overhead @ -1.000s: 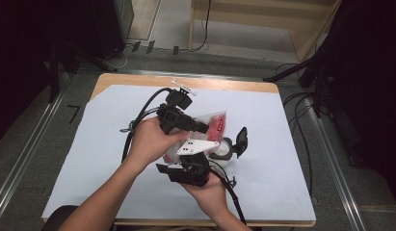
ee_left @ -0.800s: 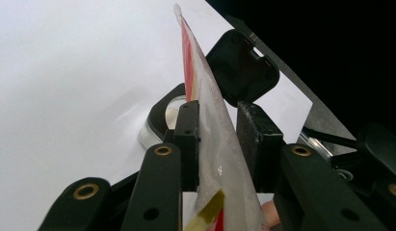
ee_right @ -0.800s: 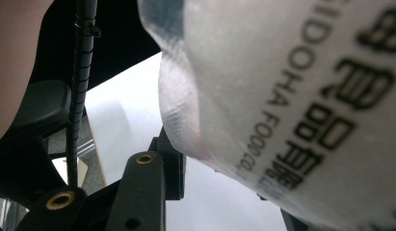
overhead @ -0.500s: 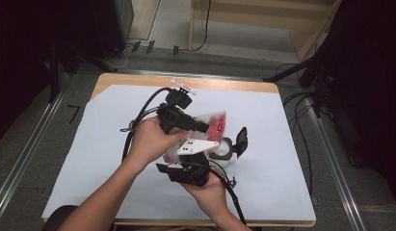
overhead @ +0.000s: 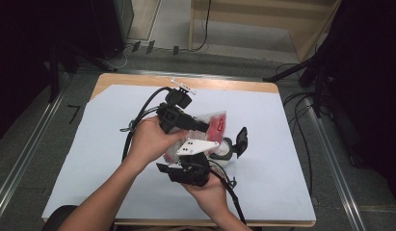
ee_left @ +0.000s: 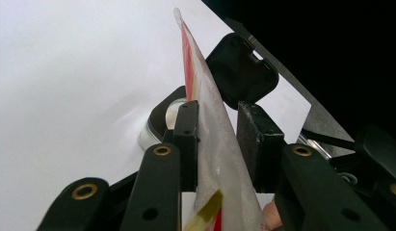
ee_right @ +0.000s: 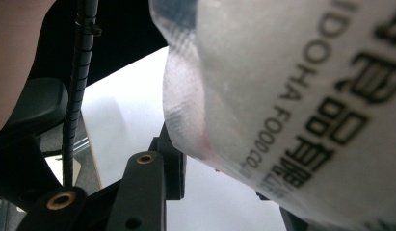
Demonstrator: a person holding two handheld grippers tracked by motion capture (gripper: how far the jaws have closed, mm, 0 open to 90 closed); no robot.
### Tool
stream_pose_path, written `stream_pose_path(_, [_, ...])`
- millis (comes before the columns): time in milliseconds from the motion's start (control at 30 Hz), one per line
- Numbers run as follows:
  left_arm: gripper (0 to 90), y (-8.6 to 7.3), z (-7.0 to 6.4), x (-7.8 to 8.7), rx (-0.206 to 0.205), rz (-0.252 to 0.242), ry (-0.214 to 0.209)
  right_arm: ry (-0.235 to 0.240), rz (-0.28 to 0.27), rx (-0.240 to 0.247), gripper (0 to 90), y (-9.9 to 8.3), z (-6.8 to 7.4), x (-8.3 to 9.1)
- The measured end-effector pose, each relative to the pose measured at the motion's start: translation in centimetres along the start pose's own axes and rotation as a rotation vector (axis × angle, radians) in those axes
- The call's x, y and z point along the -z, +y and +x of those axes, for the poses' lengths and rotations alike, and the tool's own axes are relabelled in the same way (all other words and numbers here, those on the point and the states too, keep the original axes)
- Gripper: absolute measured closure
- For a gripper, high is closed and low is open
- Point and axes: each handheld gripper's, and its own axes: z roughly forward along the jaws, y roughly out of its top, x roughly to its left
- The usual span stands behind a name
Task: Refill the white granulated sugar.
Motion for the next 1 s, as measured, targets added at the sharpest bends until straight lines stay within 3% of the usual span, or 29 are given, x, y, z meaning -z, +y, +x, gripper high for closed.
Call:
stream_pose_path(633, [70.3,-0.01,-0.19,-0.13,-0.006,-0.006,0.003,-0.010,0.002,0.016,63.7,-0.09,-0.14,0.12])
stream_pose_path(1000, [67.5,-0.02,-0.10,-0.32,-0.004,-0.001,-0.005,-0.001,-0.003,-0.010,63.9,-0.11,-0.30,0.18])
